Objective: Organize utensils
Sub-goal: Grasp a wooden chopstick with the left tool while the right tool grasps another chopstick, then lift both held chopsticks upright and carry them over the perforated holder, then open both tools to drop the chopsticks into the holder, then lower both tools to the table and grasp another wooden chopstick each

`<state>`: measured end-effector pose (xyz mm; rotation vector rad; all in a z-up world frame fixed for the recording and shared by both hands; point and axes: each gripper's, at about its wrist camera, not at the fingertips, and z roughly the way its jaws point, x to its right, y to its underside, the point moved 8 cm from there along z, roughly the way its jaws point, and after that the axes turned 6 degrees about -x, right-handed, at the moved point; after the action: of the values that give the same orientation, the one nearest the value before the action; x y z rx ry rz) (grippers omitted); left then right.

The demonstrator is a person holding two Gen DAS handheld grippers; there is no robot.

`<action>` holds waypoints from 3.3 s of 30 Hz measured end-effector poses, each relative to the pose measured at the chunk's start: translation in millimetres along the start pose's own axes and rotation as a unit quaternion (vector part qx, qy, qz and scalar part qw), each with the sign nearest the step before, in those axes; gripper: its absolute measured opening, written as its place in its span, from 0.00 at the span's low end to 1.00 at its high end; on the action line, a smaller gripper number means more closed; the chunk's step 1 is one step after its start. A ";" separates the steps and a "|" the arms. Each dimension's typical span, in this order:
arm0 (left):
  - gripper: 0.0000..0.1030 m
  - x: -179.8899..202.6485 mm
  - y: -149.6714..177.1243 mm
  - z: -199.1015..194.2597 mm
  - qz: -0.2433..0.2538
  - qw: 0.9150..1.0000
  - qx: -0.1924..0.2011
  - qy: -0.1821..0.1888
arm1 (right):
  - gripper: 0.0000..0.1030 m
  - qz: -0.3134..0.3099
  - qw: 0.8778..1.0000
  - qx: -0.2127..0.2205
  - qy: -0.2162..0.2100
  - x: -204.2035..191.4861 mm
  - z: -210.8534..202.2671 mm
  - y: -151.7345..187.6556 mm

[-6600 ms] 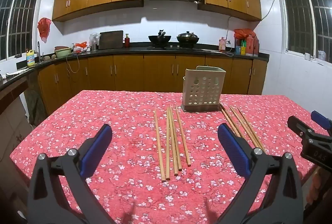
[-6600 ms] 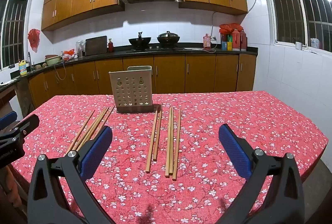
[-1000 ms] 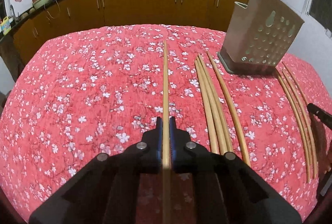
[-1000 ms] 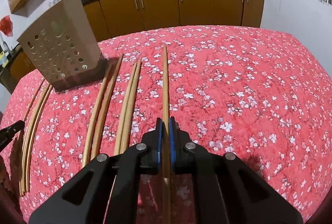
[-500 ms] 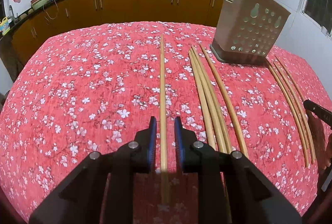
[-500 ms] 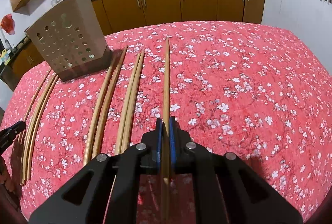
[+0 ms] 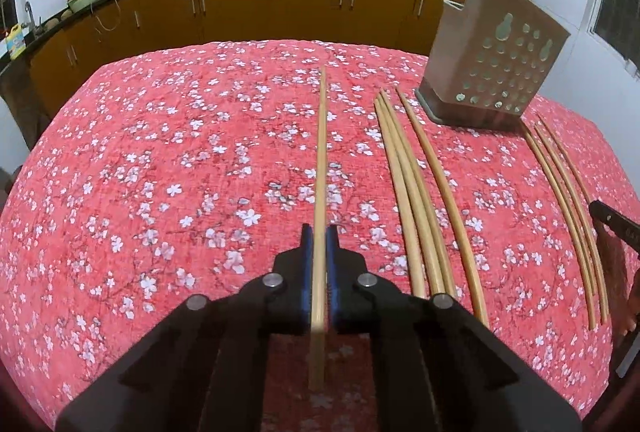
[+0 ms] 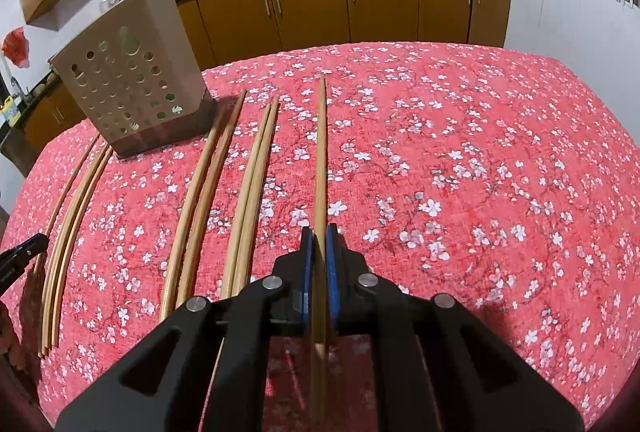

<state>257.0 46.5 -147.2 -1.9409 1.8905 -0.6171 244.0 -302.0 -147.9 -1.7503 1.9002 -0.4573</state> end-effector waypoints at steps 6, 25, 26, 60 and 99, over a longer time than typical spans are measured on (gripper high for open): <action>0.07 -1.0 0.0 -12.3 0.012 1.000 -0.005 -0.006 | 0.07 0.002 0.999 0.036 -0.010 1.9 -31.9 -7.8; 0.07 -10.3 -70.8 -141.1 -0.014 0.987 0.161 0.013 | 0.07 0.017 0.982 0.190 -0.008 12.8 -129.6 -61.0; 0.07 -9.6 -75.1 -144.4 -0.016 0.986 0.167 0.013 | 0.07 0.017 0.981 0.194 -0.009 12.7 -131.6 -63.6; 0.07 94.0 -197.9 -213.6 -0.025 0.943 0.312 0.113 | 0.07 -0.034 0.954 0.271 -0.127 -92.0 -177.9 -160.9; 0.34 0.9 -55.6 -98.1 -0.060 0.990 0.121 0.045 | 0.24 0.021 0.997 0.031 -0.066 -9.2 -58.0 -21.9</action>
<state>250.6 52.2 -34.7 -1.9058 1.6700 -0.9382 228.8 -300.8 -87.2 -1.6559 1.8076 -0.3727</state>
